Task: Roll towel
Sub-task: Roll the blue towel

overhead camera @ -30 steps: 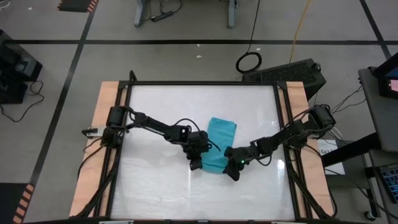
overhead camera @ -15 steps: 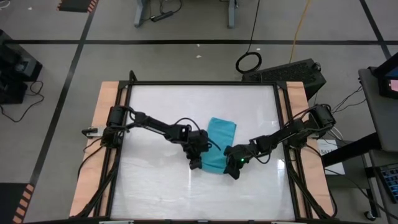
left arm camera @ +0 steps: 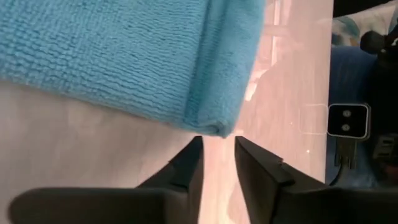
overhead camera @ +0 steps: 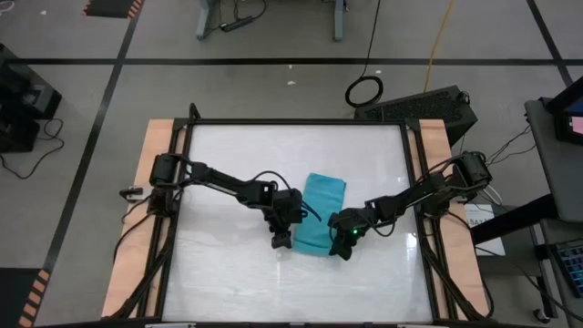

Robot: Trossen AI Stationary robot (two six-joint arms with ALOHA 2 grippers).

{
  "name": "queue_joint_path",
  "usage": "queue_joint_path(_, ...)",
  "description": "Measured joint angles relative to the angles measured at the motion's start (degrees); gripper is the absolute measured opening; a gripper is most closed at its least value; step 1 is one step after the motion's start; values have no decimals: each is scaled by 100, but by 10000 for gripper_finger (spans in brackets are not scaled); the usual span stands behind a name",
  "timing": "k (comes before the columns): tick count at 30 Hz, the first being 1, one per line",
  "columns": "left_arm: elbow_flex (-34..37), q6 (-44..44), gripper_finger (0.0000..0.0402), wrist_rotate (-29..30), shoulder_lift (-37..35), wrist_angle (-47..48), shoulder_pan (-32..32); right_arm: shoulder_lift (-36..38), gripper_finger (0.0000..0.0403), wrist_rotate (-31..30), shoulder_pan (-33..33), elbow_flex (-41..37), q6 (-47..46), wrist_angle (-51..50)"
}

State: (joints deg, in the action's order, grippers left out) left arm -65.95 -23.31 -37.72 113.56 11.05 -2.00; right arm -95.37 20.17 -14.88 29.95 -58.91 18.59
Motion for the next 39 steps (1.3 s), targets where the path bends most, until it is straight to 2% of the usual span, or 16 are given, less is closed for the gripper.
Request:
queue_joint_path(5, -6, 475, 140, 143, -200, 111, 0, -2, 13, 50, 37, 0, -27, -11)
queue_joint_path(9, -8, 1353, 150, 310, -407, 111, -117, -2, 13, 142, 87, 0, -31, -13)
queue_joint_path(16, -20, 3377, 151, 1688, -658, 172, -849, -4, 13, 208, 143, -2, -64, 0)
queue_joint_path(20, -22, 4060, 151, 2927, -620, 134, -1217, -4, 13, 244, 145, -2, -52, 2)
queue_joint_path(22, -22, 4305, 151, 3335, -590, 84, -1309, -7, 13, 248, 145, -2, -49, 15)
queue_joint_path(28, -24, 4481, 151, 3493, -457, -204, -1264, -7, 13, 248, 145, -2, -44, 17)
queue_joint_path(32, -24, 4479, 151, 3171, -342, -233, -1174, -7, 13, 248, 145, -4, -40, 22)
queue_joint_path(39, -37, 4481, 150, 3102, -193, -323, -1152, -7, 13, 239, 145, -9, -23, 39)
